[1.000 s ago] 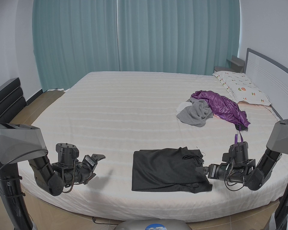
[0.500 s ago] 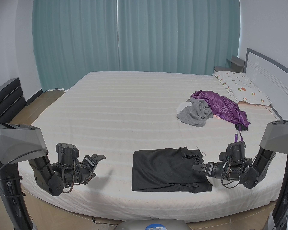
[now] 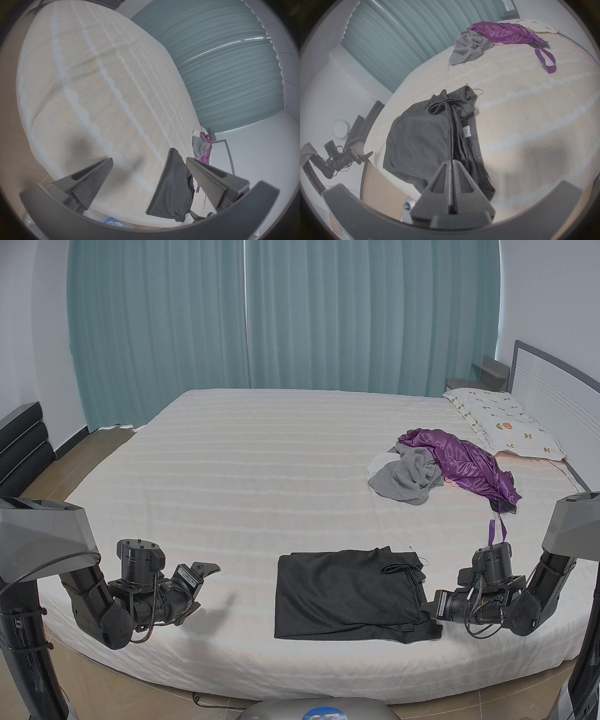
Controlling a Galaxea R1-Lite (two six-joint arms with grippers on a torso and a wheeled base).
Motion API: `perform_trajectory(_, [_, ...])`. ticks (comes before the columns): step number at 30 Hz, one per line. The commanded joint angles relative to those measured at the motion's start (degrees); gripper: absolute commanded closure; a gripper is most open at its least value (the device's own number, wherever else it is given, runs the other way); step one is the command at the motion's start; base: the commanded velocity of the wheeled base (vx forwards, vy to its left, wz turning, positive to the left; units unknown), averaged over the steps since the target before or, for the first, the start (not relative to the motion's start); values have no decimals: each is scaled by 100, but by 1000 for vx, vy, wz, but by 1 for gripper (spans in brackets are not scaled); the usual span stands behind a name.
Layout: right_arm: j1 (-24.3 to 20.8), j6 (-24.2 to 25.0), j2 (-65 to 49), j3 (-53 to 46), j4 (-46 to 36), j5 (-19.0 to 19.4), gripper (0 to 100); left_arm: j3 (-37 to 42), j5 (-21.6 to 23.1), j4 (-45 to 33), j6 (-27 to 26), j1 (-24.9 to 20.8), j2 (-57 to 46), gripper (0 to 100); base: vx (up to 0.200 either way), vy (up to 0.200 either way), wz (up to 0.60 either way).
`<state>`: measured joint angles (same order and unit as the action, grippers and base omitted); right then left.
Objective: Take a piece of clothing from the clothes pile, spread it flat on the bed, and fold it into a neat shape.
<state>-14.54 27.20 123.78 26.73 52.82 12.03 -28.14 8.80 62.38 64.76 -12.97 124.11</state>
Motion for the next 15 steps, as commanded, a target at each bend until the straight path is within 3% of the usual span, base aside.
perform_trajectory(1, [136, -171, -337, -98, -228, 1, 100, 1, -1, 2, 2, 5, 8, 0, 0, 0, 0])
perform_trajectory(14, [268, -408, -425, -133, -598, 1, 100, 1, -10, 2, 2, -4, 16, 0, 0, 0, 0])
perform_trajectory(15, [277, -487, -285, -98, -554, 1, 0, 1, -10, 2, 2, -4, 16, 0, 0, 0, 0])
